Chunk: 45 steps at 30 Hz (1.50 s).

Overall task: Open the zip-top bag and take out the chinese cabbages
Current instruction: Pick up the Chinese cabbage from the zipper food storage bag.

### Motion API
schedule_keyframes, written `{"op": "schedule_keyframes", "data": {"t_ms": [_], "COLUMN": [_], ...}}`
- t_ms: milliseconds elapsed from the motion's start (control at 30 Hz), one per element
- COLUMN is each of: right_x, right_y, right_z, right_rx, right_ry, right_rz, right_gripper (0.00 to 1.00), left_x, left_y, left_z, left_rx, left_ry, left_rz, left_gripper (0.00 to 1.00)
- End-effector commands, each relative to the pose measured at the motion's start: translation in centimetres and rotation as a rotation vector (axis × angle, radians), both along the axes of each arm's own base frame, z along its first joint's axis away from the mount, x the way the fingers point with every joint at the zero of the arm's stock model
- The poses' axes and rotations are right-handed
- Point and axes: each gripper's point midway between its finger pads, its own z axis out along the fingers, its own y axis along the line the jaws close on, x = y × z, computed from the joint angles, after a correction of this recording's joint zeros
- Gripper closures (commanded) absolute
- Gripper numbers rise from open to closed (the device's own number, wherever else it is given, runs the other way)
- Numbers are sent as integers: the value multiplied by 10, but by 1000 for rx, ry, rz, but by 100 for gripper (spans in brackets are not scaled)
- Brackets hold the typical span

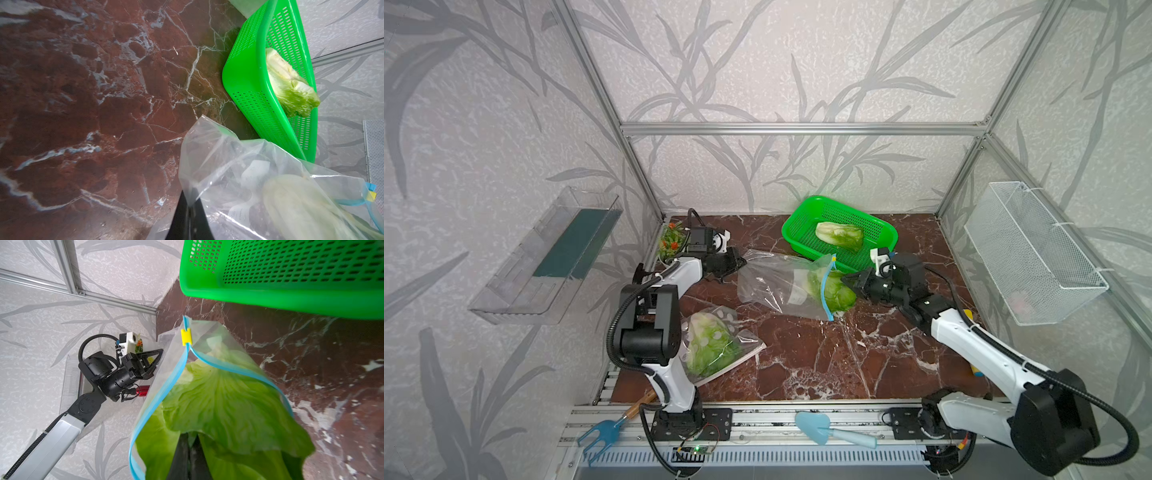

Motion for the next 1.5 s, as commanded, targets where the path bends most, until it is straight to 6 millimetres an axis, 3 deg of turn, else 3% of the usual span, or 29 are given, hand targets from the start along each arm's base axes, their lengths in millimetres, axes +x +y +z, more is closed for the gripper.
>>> {"op": "schedule_keyframes", "data": {"t_ms": [0, 200, 267, 333, 400, 500, 633, 833, 1200, 1467], "right_x": [-1, 15, 23, 26, 27, 34, 36, 40, 28, 19], "right_y": [-15, -31, -21, 5, 29, 42, 47, 73, 33, 23], "right_z": [27, 56, 80, 88, 79, 57, 35, 12, -7, 9], "right_rx": [-38, -50, -6, 4, -21, 18, -20, -7, -117, -122], "right_ry": [-69, -164, -219, -217, -195, -154, -136, -96, -120, -166], "right_rz": [-16, -71, -47, 52, 116, 97, 110, 192, 253, 274], "right_gripper": [100, 100, 100, 100, 100, 100, 100, 100, 100, 100], "left_x": [2, 9, 11, 16, 22, 30, 28, 32, 29, 27], "left_y": [16, 26, 25, 16, 1, -18, -34, -43, -10, 3], "left_z": [-7, -6, -6, 0, 10, 27, 37, 49, 46, 43], "left_rx": [68, 134, 137, 78, -43, -194, -187, -226, -222, -191], "left_ry": [27, 43, 46, 24, -21, -84, -121, -156, -153, -129], "left_rz": [13, 33, 24, 5, -6, -29, -79, -92, -17, 3], "left_gripper": [100, 100, 100, 100, 100, 100, 100, 100, 100, 100]}}
